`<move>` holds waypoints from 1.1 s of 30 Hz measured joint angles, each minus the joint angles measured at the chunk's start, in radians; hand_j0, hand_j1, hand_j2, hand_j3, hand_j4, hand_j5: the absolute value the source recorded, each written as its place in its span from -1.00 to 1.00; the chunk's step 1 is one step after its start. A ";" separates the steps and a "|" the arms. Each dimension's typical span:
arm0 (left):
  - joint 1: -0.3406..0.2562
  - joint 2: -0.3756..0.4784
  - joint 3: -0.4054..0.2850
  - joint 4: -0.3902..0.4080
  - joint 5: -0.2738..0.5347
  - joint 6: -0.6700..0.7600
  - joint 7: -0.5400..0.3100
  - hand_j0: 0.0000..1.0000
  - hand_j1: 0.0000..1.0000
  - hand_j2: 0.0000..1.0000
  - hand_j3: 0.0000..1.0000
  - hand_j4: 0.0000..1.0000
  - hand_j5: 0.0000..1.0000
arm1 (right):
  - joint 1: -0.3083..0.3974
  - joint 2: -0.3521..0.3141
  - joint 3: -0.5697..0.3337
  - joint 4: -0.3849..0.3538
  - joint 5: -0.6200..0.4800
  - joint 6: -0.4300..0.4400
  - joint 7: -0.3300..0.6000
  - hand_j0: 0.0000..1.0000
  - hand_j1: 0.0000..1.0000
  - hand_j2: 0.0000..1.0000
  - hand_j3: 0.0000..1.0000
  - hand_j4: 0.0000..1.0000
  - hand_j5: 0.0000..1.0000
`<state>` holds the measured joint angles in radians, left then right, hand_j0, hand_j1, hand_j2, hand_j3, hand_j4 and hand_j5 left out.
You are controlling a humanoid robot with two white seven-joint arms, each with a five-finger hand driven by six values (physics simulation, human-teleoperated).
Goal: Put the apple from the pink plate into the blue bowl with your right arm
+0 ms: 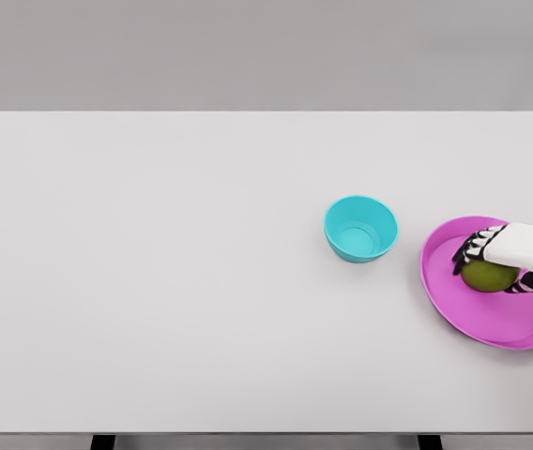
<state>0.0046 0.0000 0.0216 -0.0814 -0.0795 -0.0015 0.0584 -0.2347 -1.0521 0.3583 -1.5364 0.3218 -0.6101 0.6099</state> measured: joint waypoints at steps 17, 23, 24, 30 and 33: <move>0.000 0.000 0.000 0.000 0.000 0.000 0.000 1.00 1.00 1.00 1.00 1.00 1.00 | -0.179 0.067 -0.003 0.055 -0.005 -0.003 0.002 -0.08 -0.08 -0.08 -0.08 -0.08 -0.08; 0.000 0.000 0.000 0.000 0.000 0.000 0.000 1.00 1.00 1.00 1.00 1.00 1.00 | -0.224 0.122 -0.001 0.063 -0.002 -0.003 0.001 -0.09 -0.09 -0.09 -0.09 -0.09 -0.09; 0.000 0.000 0.000 0.000 0.000 0.000 0.000 1.00 1.00 1.00 1.00 1.00 1.00 | -0.232 0.134 -0.001 0.065 -0.002 -0.003 0.001 -0.08 -0.08 -0.08 -0.08 -0.08 -0.08; 0.000 0.000 0.000 0.000 0.000 0.000 0.000 1.00 1.00 1.00 1.00 1.00 1.00 | -0.250 0.221 0.001 0.066 0.001 -0.004 0.002 -0.07 -0.07 -0.07 -0.07 -0.07 -0.07; 0.000 0.000 0.000 0.000 0.000 0.000 0.000 1.00 1.00 1.00 1.00 1.00 1.00 | -0.256 0.260 0.004 0.068 0.002 -0.004 0.002 -0.07 -0.07 -0.07 -0.07 -0.07 -0.07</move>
<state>0.0046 -0.0001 0.0215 -0.0813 -0.0794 -0.0015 0.0584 -0.4909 -0.7923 0.3621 -1.4682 0.3239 -0.6139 0.6116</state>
